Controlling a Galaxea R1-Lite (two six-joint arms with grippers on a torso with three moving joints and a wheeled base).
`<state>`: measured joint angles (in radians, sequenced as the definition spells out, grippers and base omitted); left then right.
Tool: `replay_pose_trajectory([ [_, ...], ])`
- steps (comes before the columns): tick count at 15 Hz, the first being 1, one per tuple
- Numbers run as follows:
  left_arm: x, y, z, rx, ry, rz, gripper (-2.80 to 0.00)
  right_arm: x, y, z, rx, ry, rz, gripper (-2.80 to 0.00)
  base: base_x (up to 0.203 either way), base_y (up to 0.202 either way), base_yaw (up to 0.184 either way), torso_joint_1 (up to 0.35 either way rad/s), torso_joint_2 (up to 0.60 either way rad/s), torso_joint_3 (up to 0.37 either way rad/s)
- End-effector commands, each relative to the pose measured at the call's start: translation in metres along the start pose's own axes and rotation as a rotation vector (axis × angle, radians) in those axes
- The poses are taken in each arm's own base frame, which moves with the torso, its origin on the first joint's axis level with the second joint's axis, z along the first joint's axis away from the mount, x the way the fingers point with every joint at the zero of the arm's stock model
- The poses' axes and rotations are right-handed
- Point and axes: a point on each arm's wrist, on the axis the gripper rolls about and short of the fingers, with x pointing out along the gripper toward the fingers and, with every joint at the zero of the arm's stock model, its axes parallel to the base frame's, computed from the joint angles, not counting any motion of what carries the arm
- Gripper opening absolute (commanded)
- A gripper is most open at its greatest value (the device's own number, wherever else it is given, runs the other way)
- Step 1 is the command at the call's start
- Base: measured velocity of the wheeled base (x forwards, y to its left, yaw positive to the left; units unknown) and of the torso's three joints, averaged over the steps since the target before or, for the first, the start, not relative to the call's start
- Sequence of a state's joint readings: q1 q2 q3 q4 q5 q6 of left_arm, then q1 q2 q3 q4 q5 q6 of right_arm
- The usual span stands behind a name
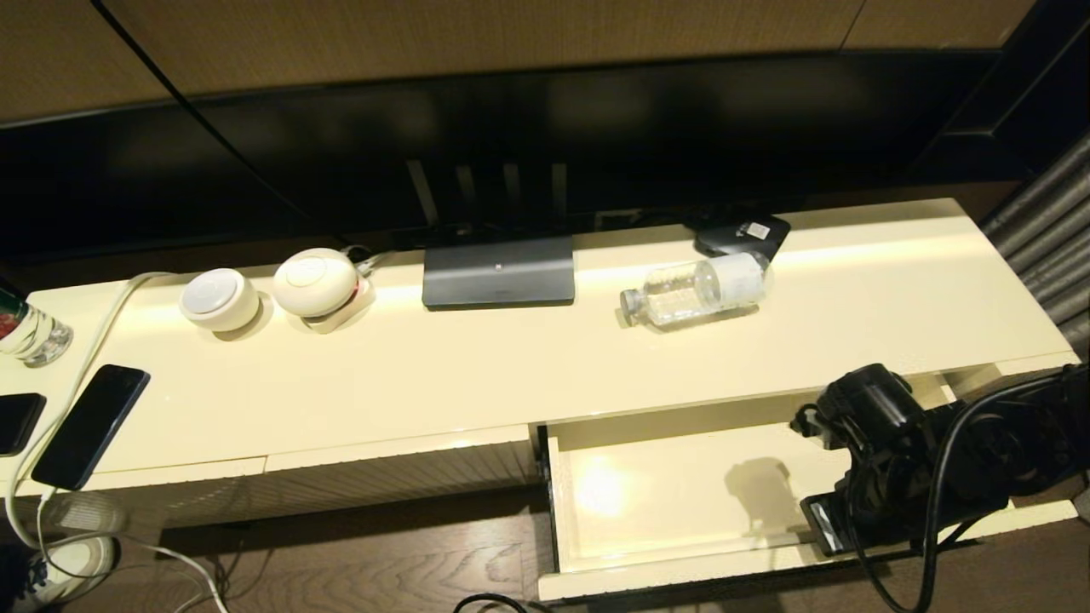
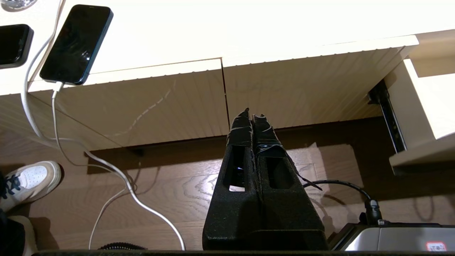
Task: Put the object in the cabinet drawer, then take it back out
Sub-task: Open the drawer, then put the mineral water in the drawer
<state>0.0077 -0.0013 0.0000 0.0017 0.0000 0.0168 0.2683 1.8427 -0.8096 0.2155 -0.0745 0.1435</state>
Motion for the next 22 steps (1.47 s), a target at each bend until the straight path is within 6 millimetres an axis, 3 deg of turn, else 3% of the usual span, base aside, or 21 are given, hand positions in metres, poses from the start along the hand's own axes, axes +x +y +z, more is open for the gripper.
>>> replay_pose_trajectory([
  [1,0.0,0.0,-0.001,0.0,0.004,0.0,-2.8,0.0,-0.002,-0.008,0.016,0.019,-0.006,-2.8,0.0,0.0,0.0,0.0,0.0,0.0],
  [8,0.0,0.0,-0.001,0.0,0.004,0.0,-2.8,-0.001,-0.004,-0.009,0.036,0.012,-0.016,-2.8,0.0,0.0,0.0,0.0,0.0,0.0],
  [13,0.0,0.0,-0.001,0.0,0.004,0.001,-2.8,-0.009,-0.007,0.009,0.12,-0.156,-0.018,-2.8,0.0,0.0,0.0,0.0,0.0,0.0],
  [17,0.0,0.0,-0.001,0.0,0.004,0.0,-2.8,-0.034,-0.013,0.011,0.131,-0.263,-0.108,-2.8,0.0,0.0,0.0,0.0,0.0,0.0],
  [22,0.0,0.0,-0.001,0.0,0.004,0.001,-2.8,-0.071,-0.022,-0.013,0.073,-0.375,-0.306,-2.8,0.0,0.0,0.0,0.0,0.0,0.0],
])
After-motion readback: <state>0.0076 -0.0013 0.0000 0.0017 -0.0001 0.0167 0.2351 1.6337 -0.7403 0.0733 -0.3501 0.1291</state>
